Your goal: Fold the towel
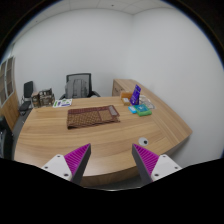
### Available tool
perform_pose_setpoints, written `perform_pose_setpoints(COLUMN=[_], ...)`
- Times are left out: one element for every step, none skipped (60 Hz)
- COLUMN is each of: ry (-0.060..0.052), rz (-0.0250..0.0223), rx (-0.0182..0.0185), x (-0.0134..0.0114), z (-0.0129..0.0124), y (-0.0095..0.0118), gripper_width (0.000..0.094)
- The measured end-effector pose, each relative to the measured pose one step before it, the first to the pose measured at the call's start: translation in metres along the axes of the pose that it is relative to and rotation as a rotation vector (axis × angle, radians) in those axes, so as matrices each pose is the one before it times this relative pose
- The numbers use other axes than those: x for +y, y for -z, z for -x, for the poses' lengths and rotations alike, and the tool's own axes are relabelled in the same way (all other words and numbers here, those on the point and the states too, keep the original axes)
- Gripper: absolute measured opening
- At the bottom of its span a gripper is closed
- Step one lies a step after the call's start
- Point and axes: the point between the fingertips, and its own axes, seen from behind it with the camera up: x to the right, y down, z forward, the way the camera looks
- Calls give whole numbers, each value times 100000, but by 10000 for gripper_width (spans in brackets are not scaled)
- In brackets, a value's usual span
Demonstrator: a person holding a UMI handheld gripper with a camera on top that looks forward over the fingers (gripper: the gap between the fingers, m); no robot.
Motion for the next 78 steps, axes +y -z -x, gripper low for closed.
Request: perform_pose_setpoints(ry=[260,195,174,181,215,268,298,366,474,589,683,808,926,952,955,860,802,715,697,593,491,571,646,670,635,555,537,589,578,491,389,289,279,318,323,445,628,702,762,835,870,842,819,710,618,580,487,416,418,377,264,207,245,94,87,233,391,848,730,1009,1387,1499,1322,1394,835,-49,-455,-202,646,427,288,-105,-523,-708,-402,-870,-872,-896], rz=[1275,1349,1424,1336,1228,1102,1114,1019,826,615,420,209,106,146,177,104,-81,-306,-440,-475,-492,-530,-582,-557,-427,-278,-211,-95,-16,-25,-23,-84,-187,-337,-283,-161,2,-2,-39,-78,52,113,313,93,-57,127,181,331,658,688,602,633,598,700,729,733,716,447,-1042,-757,362,414,-147,-262,-676,-1145,-611,435,1097,46,230,343,272,-11,-308,-640,-929,-1098], rx=[-855,-1070,-1473,-1744,-1896,-1873,-1769,-1634,-1592,-1656,-1573,-1424,-1194,-933,-862,-877,-910,-865,-794,-742,-678,-615,-431,-227,-85,-9,20,214,-346,-27,-369,-344,-266,-204,-49,74,172,259,343,338,333,304,97,133,46,46,-23,-195,-404,-422,-243,-402,-442,-457,-453,-391,-83,57,-128,-136,461,789,648,1179,1415,827,-240,-680,-685,-488,-702,-1135,-1610,-2002,-2131,-2363,-2376,-2322], x=[721,693,653,589,544,478,416,351,287,182,83,-7,-40,-104,-141,-210,-332,-400,-441,-441,-493,-524,-518,-519,-533,-509,-468,-506,-459,-508,-471,-467,-485,-526,-442,-395,-332,-351,-346,-314,-284,-245,-298,-203,-198,-146,-131,-51,31,32,19,58,74,93,124,180,154,74,-295,-188,139,43,-32,-69,-127,-187,-26,192,34,-38,-53,-77,-140,-254,-364,-443,-517,-626], z=[856,940,1056,1158,1137,1105,1028,1000,954,963,937,885,799,775,712,752,768,738,687,643,587,573,509,419,328,310,261,370,107,367,227,179,115,1,30,-33,-79,-83,-127,-139,-128,-130,-223,-66,-49,-92,-59,-19,30,26,42,-15,-31,61,52,10,-53,-52,-16,-40,-191,-206,-267,-377,-382,-99,109,174,-35,103,157,206,327,444,270,543,520,564], y=[-754,-713,-730,-731,-779,-790,-841,-858,-849,-884,-899,-901,-881,-910,-896,-878,-862,-897,-885,-895,-878,-899,-884,-907,-889,-919,-904,-915,-855,-880,-861,-839,-833,-858,-768,-787,-824,-791,-766,-745,-728,-717,-790,-628,-757,-583,-563,-543,-514,-489,-495,-442,-371,-380,-325,-281,-239,-148,-19,-50,-54,-101,64,-53,-18,2,-42,-86,37,29,88,126,177,240,390,415,458,504], gripper_width=[857,855,854,857,856,855,860,857,860,861,861,860,861,864,864,862,862,863,863,860,861,862,861,860,860,860,859,858,860,860,857,859,858,856,858,856,853,846,838,830,820,808,799,788,776,763,746,729,709,687,661,630,595,559,522,489,459,435,408,369,314,254,190,131,56,47,44,42,42,40,39,38,38,37,37,36,36,37])
